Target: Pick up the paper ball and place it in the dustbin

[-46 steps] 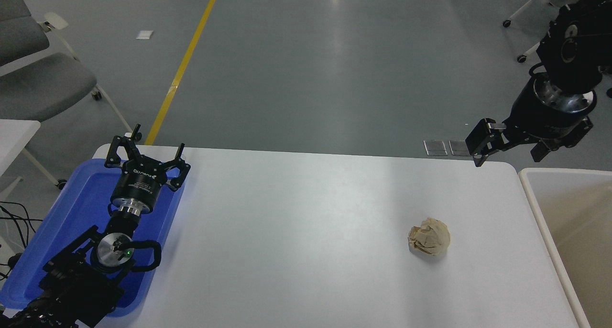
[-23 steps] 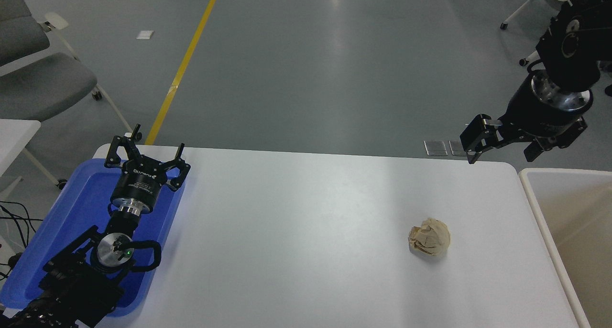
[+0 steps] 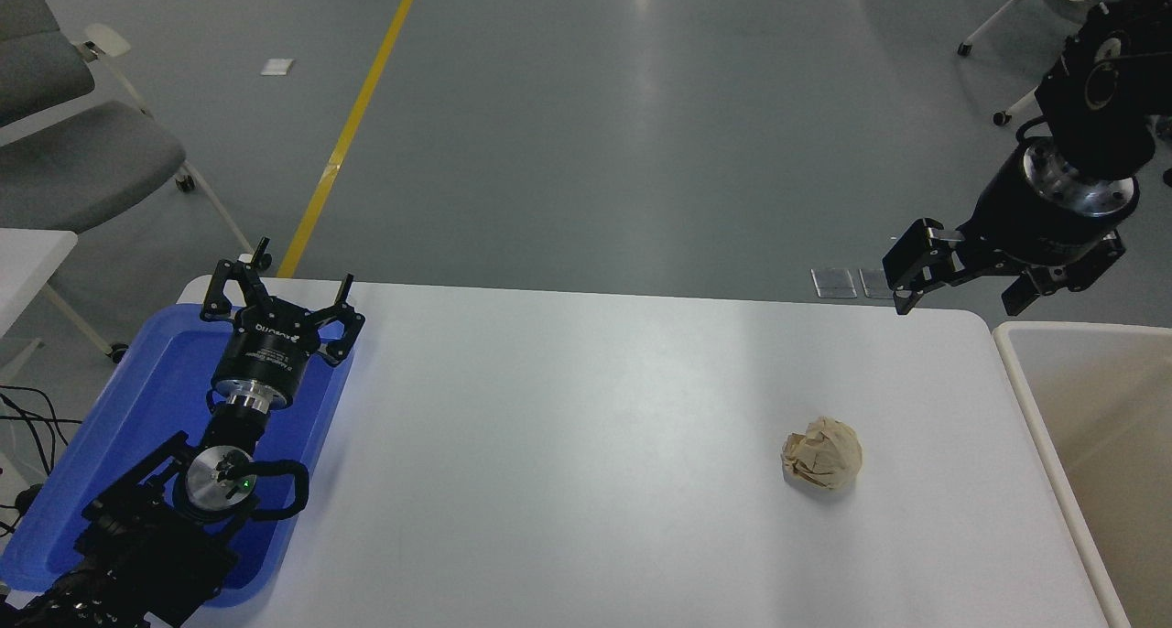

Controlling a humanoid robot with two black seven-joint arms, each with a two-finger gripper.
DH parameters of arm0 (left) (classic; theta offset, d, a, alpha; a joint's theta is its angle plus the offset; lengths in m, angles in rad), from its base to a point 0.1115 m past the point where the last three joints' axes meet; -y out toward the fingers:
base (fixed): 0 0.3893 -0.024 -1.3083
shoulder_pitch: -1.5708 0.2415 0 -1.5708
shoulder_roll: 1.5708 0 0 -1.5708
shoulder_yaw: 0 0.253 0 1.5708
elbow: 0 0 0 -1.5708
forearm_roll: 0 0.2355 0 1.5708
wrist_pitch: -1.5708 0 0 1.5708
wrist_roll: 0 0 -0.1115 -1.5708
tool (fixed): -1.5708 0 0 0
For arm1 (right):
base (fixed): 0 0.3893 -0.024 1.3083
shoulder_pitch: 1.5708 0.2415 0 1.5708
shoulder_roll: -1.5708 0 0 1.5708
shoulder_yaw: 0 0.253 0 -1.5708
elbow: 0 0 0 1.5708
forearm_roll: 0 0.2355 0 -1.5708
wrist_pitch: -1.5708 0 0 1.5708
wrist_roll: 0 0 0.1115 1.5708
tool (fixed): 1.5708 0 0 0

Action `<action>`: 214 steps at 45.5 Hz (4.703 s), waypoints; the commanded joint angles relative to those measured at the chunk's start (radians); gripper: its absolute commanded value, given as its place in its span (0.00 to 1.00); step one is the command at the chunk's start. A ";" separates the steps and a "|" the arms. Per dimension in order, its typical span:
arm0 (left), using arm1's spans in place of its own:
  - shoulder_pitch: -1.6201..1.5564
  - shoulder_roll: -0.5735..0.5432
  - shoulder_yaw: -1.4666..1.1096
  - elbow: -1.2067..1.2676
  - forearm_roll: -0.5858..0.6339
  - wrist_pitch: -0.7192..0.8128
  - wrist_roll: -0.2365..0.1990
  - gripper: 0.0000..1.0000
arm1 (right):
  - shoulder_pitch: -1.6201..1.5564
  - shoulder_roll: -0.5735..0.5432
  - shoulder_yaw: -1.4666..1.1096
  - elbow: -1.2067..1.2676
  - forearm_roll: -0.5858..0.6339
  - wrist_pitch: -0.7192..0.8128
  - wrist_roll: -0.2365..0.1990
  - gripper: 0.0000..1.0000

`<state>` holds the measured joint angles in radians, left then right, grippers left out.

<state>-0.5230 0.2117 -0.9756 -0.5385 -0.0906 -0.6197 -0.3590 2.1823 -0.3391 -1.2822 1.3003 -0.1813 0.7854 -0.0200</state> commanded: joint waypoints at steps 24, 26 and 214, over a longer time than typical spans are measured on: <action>0.000 0.000 0.000 0.000 0.000 0.000 0.000 1.00 | -0.223 0.012 0.090 0.000 0.011 -0.173 0.000 0.90; 0.000 0.000 0.000 0.000 0.000 0.000 0.000 1.00 | -0.240 0.017 0.099 -0.003 0.010 -0.193 0.000 0.90; 0.000 0.000 0.000 0.000 0.000 0.000 0.000 1.00 | -0.481 0.109 0.161 -0.483 0.034 0.000 -0.066 0.00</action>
<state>-0.5224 0.2117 -0.9756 -0.5384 -0.0910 -0.6197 -0.3591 1.5825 -0.1805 -1.1170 0.8141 -0.1431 0.7456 -0.0857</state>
